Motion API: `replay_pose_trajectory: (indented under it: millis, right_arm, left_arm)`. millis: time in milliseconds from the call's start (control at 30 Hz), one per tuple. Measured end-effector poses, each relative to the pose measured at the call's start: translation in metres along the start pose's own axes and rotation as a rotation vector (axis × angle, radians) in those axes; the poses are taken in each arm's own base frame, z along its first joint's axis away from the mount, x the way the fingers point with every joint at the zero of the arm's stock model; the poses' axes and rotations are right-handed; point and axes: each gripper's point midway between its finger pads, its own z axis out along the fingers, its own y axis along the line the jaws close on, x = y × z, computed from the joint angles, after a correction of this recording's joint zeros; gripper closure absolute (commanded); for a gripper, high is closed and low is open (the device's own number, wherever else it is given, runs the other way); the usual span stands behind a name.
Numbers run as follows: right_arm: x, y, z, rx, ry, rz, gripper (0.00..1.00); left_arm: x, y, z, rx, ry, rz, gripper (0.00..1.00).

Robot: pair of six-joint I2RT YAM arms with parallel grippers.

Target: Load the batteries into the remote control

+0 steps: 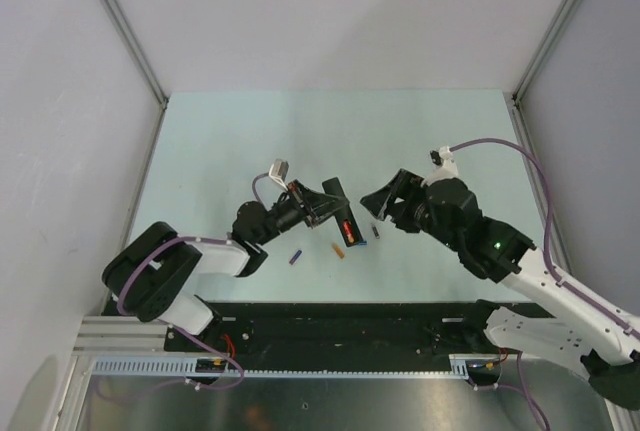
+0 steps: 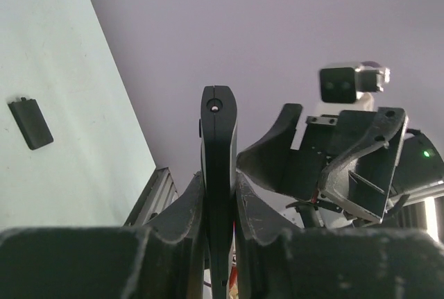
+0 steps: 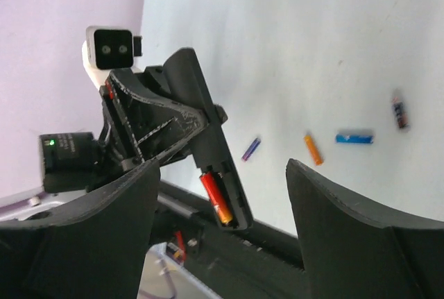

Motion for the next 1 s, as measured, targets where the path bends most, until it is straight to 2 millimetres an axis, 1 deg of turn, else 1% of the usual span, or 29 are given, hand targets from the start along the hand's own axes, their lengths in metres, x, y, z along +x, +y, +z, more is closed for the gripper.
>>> replay_pose_trajectory:
  millis: [67,267,367,500,600,767,867,1000]
  right_arm:
    - [0.001,-0.004,0.002,-0.016,0.039,0.069,0.19]
    - [0.037,0.002,0.005,-0.080,0.248,0.192,0.16]
    - [0.047,0.006,0.005,-0.100,0.311,0.231,0.14]
    - [0.052,0.010,0.005,-0.122,0.352,0.260,0.14]
    - [0.056,0.009,0.006,-0.125,0.370,0.272,0.14]
    - [0.060,0.002,0.010,-0.116,0.378,0.299,0.15]
    - [0.064,-0.004,0.012,-0.102,0.388,0.317,0.13]
    - [0.064,-0.004,0.012,-0.102,0.389,0.327,0.12]
  left_arm:
    - [-0.001,0.000,0.002,0.005,-0.001,0.013,1.00]
    - [-0.001,0.006,0.004,-0.007,0.000,0.027,1.00]
    - [-0.002,0.007,0.006,-0.008,-0.001,0.031,1.00]
    - [-0.004,0.005,0.010,-0.002,-0.005,0.037,1.00]
    - [-0.005,0.005,0.011,-0.001,-0.006,0.038,1.00]
    - [-0.007,0.006,0.012,-0.004,-0.011,0.047,1.00]
    - [-0.008,0.005,0.013,0.000,-0.017,0.049,1.00]
    - [-0.013,0.002,0.015,0.006,-0.032,0.053,1.00]
